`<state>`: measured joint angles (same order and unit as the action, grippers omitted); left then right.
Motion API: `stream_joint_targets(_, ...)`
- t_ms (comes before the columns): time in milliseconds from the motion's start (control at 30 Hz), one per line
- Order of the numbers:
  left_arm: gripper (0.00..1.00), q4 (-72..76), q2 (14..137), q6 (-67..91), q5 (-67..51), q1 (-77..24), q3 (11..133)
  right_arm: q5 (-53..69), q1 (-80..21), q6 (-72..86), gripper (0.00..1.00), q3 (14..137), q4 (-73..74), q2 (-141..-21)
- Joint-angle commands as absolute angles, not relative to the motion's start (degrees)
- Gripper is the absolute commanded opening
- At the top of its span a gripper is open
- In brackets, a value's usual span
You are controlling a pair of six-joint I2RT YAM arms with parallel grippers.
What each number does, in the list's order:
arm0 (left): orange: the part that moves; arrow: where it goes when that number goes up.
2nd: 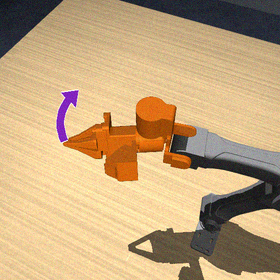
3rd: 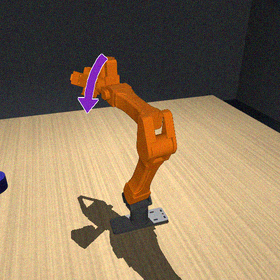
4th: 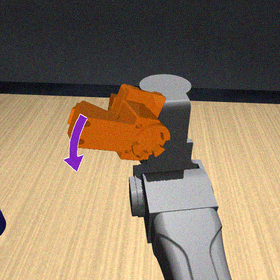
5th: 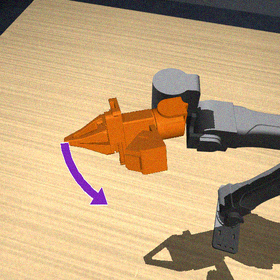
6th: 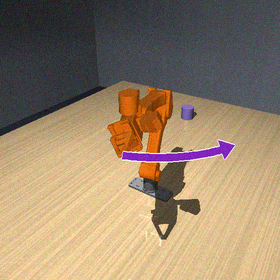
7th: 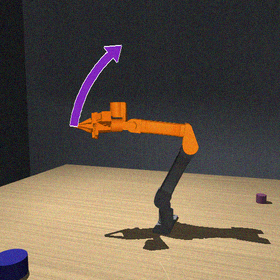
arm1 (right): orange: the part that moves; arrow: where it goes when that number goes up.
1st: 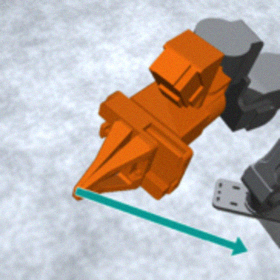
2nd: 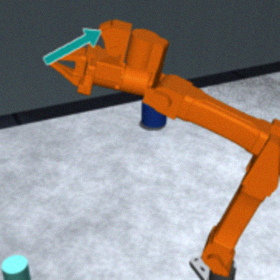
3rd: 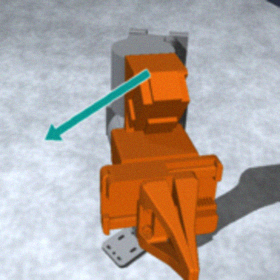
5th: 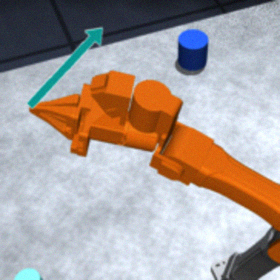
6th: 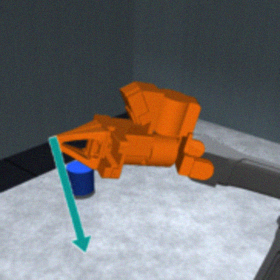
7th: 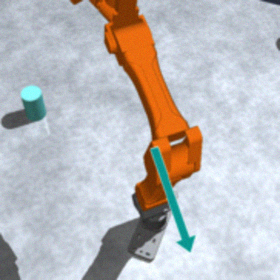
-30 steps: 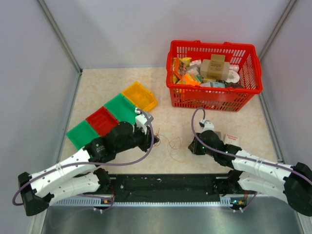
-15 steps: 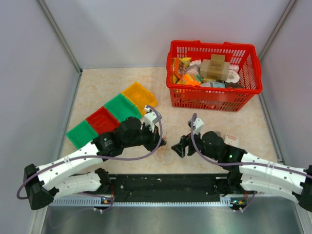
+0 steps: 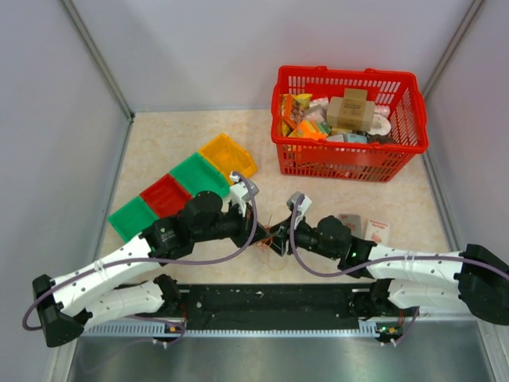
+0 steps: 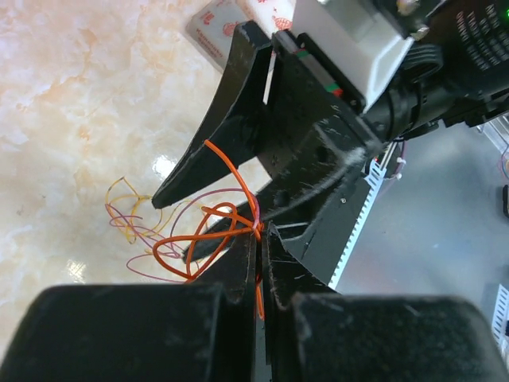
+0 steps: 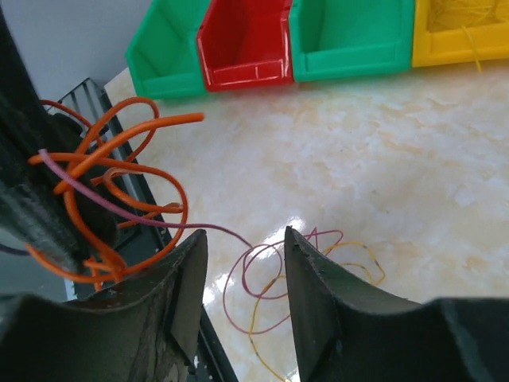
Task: Untangle the cables
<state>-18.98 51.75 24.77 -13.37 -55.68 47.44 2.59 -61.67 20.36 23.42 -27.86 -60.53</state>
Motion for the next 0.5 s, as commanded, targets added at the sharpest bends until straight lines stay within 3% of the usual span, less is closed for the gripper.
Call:
stream_joint_targets(0,0.00,-19.07,50.98,25.14,-15.37,-55.72,51.06,-7.80,-63.02,22.76,0.36,23.03,-37.34,-61.44)
stream_joint_targets(133,0.00,-17.58,51.24,24.87,-15.74,-55.72,49.31,-15.18,-63.02,26.27,0.20,17.86,-44.80,-59.16)
stream_joint_targets(233,0.00,-17.41,52.20,25.48,-16.17,-55.72,47.56,-21.51,-62.93,28.82,0.00,14.68,-45.45,-56.35)
stream_joint_targets(333,0.00,-14.25,52.99,26.28,-17.40,-55.72,44.57,-28.37,-63.02,31.72,0.00,14.15,-39.84,-52.31)
stream_joint_targets(467,0.00,-14.32,56.15,25.58,-16.09,-55.72,43.07,-44.16,-62.93,36.73,0.00,18.80,-19.29,-45.28)
